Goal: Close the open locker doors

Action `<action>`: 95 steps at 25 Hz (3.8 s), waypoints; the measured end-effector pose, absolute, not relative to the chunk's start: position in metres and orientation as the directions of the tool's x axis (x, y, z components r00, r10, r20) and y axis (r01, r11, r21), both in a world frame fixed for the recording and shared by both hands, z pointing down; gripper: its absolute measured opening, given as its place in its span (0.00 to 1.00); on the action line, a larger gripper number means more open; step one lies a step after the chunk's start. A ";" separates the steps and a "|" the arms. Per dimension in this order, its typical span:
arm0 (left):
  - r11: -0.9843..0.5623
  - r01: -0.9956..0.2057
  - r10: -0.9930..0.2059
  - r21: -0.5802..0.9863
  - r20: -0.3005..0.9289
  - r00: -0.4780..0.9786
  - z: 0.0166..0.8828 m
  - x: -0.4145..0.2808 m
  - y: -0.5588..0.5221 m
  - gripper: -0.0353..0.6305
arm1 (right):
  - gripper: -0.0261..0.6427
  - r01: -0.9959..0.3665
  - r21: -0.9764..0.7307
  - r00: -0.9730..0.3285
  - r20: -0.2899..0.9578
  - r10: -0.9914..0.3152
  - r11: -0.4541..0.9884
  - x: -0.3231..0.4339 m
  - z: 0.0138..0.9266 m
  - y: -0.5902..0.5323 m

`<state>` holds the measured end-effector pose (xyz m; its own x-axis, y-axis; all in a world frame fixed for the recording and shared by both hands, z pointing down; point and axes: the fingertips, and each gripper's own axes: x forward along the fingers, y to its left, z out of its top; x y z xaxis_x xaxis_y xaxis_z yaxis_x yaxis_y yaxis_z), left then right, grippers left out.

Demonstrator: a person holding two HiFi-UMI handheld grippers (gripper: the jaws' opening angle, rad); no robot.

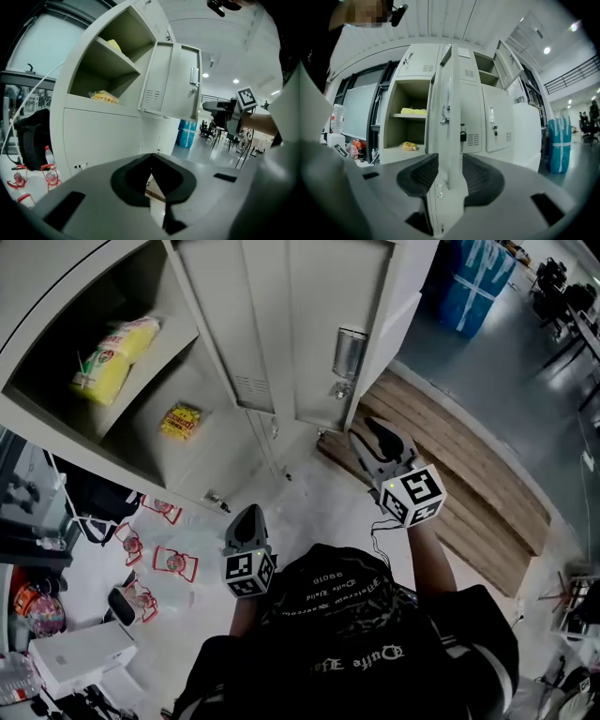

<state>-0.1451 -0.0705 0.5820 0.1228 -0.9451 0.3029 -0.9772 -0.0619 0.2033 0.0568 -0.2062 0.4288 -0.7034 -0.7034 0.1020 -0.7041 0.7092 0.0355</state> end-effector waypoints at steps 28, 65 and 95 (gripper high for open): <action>0.049 -0.981 -0.943 0.187 0.333 0.017 0.580 -0.134 -0.044 0.06 | 0.17 -0.452 0.035 -0.888 0.077 -0.454 0.891 0.039 0.422 -0.203; 0.125 -0.974 -0.963 0.188 0.259 -0.074 0.556 -0.257 0.020 0.06 | 0.14 -0.366 0.183 -0.928 0.002 -0.373 0.912 -0.158 0.419 -0.041; 0.183 -0.968 -0.953 0.170 0.273 -0.132 0.558 -0.332 0.061 0.06 | 0.11 -0.346 0.209 -0.931 0.044 -0.362 0.915 -0.292 0.428 -0.061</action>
